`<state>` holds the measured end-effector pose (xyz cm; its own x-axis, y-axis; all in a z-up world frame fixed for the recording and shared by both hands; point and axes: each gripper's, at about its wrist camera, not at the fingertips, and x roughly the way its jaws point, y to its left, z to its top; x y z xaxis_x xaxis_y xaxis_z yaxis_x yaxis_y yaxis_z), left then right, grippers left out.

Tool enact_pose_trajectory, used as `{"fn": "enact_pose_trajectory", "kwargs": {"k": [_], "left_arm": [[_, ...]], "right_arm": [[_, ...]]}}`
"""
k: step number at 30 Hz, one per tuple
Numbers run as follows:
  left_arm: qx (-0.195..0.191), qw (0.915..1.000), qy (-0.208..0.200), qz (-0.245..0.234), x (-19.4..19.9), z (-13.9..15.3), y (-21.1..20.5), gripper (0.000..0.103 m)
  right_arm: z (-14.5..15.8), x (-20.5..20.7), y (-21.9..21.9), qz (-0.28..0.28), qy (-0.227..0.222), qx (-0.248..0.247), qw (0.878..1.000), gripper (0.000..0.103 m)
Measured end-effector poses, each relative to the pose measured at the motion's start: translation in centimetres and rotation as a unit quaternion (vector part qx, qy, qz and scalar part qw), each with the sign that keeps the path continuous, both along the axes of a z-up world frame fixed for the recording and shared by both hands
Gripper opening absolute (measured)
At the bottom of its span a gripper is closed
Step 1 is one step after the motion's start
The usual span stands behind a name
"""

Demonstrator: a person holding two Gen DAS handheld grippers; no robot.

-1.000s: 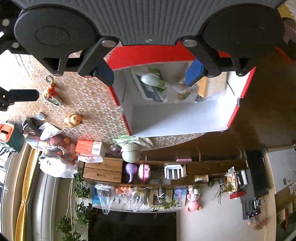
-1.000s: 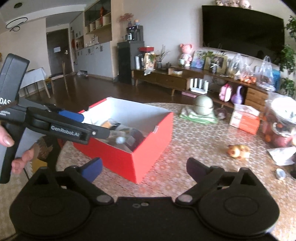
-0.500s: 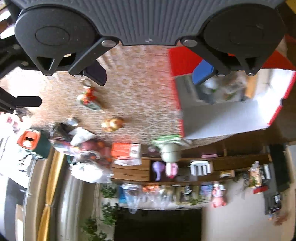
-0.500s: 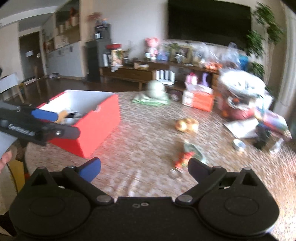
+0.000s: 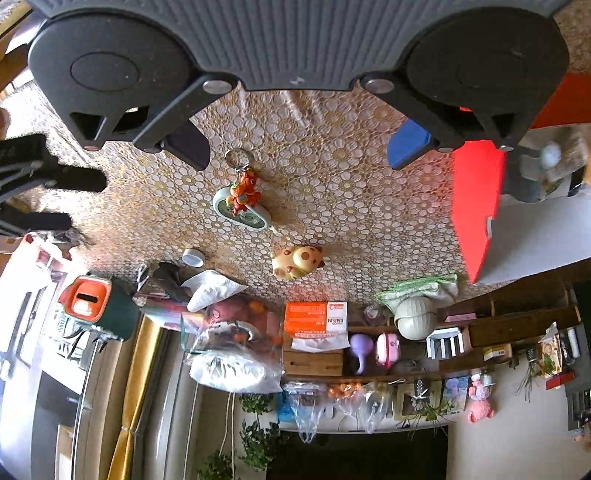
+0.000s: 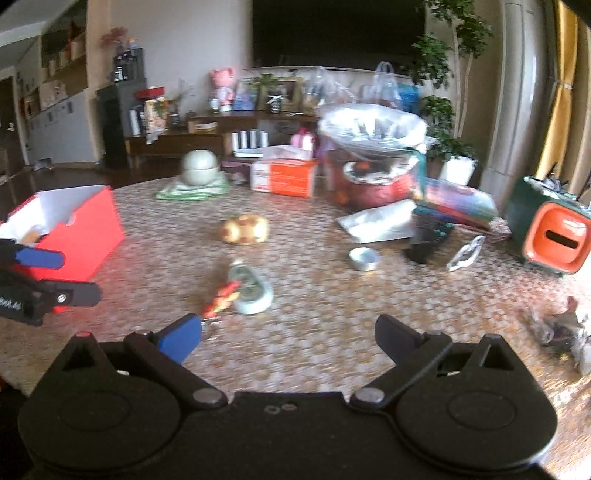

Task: Organize objects
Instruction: 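Move both tools back from the box toward the toy keychain and white cup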

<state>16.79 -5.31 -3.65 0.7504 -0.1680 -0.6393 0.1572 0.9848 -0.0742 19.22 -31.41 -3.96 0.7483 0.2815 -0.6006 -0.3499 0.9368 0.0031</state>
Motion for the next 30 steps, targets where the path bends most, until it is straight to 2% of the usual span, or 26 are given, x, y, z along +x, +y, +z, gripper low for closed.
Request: {"fn": "enact_pose_trajectory", "kwargs": {"k": [11,15,20,30], "left_arm": [[0.005,0.9998,0.018,-0.010,5.2,-3.2,-3.5,0.103],[0.021,0.9996,0.008,-0.020,6.7,-4.1,-4.9,0.103],[0.024,0.9991,0.005,-0.035,8.3,-5.2,-6.3,0.103],[0.038,0.9982,0.003,-0.047,10.8,-7.9,-7.6,0.103]], "right_arm": [[-1.4,6.9,-2.5,-0.019,-0.010,-0.024,0.999,0.099],[-2.1,10.3,-2.8,-0.033,-0.014,-0.034,0.999,0.099],[-4.1,14.1,-2.6,-0.035,0.003,-0.041,0.999,0.099],[-7.8,18.9,-2.1,-0.043,0.038,-0.049,0.997,0.088]]}}
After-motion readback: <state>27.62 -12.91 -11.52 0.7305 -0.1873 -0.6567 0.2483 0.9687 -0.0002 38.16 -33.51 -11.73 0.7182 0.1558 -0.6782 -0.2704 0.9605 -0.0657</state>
